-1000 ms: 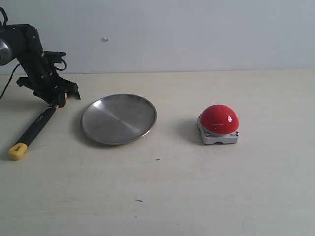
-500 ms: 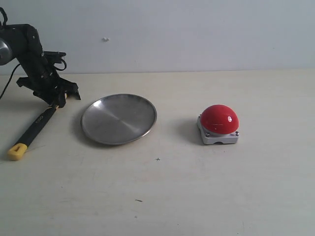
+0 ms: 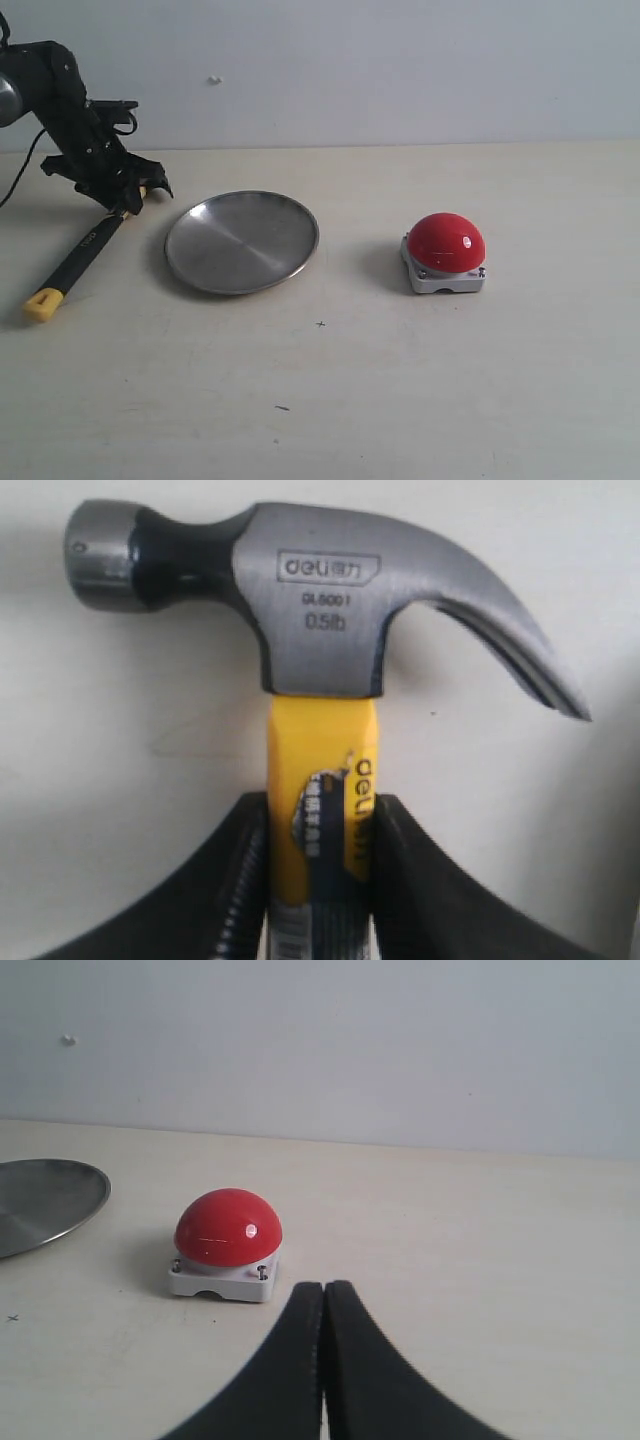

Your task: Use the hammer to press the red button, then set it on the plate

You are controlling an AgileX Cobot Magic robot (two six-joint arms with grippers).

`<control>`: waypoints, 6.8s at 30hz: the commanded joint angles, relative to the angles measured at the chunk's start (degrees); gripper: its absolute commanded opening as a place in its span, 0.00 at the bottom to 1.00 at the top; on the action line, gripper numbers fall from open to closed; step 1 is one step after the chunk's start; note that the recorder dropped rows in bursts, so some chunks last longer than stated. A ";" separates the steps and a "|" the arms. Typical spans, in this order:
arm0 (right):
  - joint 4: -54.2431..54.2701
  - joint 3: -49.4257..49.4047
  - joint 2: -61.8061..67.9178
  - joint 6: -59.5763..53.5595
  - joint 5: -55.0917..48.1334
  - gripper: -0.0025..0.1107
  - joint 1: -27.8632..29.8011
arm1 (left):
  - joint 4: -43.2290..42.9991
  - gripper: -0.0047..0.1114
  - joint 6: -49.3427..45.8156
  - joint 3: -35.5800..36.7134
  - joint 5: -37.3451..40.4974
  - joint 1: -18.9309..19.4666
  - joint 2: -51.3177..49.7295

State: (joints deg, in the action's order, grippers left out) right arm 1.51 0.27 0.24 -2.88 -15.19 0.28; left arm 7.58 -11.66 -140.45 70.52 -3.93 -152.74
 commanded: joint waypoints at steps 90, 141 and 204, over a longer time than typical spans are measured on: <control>-55.98 67.43 118.86 101.99 51.90 0.52 -22.91 | 36.36 0.04 -16.63 -0.32 -5.89 -3.70 7.98; -39.28 83.64 132.67 91.82 42.53 0.52 -26.92 | 35.89 0.04 -18.31 -0.32 -3.03 -10.30 9.44; -40.42 88.67 134.58 92.89 41.25 0.02 -26.92 | 33.30 0.30 -15.54 -0.32 -1.59 -12.16 11.89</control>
State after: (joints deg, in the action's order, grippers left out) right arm -37.68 88.62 135.00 90.72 26.39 -26.57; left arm 38.46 -27.89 -140.45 69.30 -15.94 -142.38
